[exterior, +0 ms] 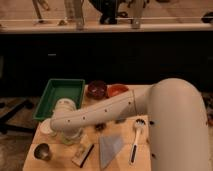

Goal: Stack cups on top of each other

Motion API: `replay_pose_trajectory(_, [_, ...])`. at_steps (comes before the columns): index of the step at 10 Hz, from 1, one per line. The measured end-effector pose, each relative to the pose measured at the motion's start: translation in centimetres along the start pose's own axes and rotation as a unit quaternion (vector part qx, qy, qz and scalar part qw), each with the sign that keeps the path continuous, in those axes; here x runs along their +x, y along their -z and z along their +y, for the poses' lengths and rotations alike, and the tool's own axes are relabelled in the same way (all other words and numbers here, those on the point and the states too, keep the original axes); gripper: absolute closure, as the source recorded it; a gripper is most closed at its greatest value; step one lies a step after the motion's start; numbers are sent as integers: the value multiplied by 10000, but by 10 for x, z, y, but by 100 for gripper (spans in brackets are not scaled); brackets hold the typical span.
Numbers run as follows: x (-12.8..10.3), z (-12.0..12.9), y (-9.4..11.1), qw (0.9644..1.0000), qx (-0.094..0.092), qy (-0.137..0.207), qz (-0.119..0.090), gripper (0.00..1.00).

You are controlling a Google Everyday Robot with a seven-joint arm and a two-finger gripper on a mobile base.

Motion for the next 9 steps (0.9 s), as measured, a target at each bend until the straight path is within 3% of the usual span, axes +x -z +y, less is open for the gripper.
replay_pose_trajectory(9, [-3,0,-5,10000,-55,-37,48,20])
